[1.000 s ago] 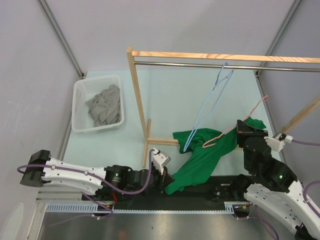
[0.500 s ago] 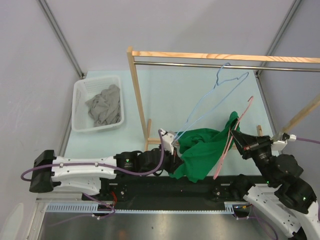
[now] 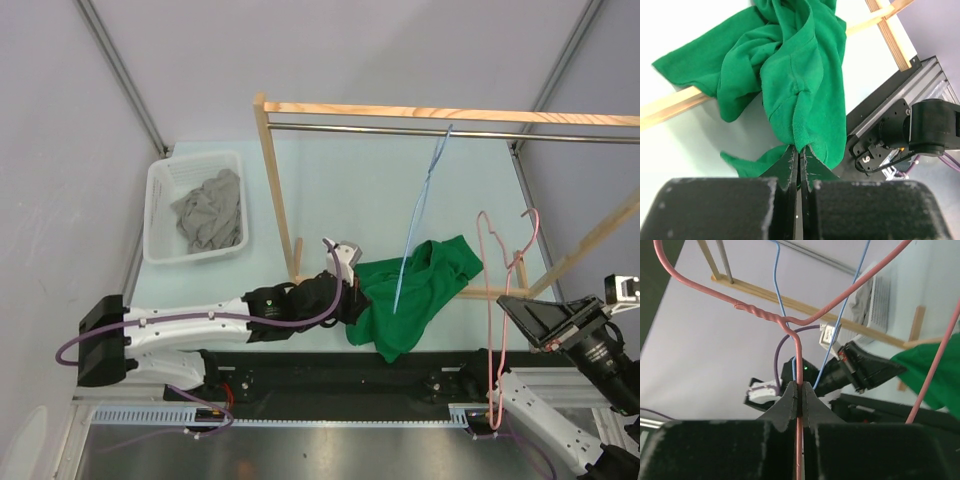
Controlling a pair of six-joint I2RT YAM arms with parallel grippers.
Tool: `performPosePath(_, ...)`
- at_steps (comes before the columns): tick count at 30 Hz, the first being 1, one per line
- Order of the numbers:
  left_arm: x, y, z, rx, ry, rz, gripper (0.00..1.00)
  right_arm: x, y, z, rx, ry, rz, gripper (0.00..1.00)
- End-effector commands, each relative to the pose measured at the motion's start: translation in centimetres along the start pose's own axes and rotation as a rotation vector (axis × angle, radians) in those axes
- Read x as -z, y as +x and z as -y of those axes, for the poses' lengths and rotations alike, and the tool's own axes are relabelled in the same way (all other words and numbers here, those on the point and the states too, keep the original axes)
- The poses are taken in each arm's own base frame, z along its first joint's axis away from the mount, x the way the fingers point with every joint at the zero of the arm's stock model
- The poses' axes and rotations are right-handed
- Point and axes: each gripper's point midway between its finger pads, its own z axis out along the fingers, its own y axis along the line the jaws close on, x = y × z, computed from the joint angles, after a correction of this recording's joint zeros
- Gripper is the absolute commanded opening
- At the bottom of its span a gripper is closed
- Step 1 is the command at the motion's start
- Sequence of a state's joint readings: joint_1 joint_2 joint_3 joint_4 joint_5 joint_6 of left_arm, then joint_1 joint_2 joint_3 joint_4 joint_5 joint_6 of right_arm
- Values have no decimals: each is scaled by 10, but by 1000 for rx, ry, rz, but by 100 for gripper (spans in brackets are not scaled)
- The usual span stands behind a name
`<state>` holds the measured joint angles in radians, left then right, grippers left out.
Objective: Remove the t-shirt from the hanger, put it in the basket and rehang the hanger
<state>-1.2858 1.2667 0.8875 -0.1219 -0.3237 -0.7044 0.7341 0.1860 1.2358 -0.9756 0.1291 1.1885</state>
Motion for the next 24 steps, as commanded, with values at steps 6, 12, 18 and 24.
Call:
performPosePath(6,28,0,-1,73,61,-1,0,-16,-25,-6,533,-139,147,0)
performPosePath(12,43,2,-13,87,53,21,0,-40,-31,-23,678,-252,247,0)
performPosePath(18,46,6,-21,83,31,17,0,-56,-45,-38,742,-257,318,0)
performPosePath(24,45,7,-20,90,44,17,0,-82,-45,-48,767,-237,302,0)
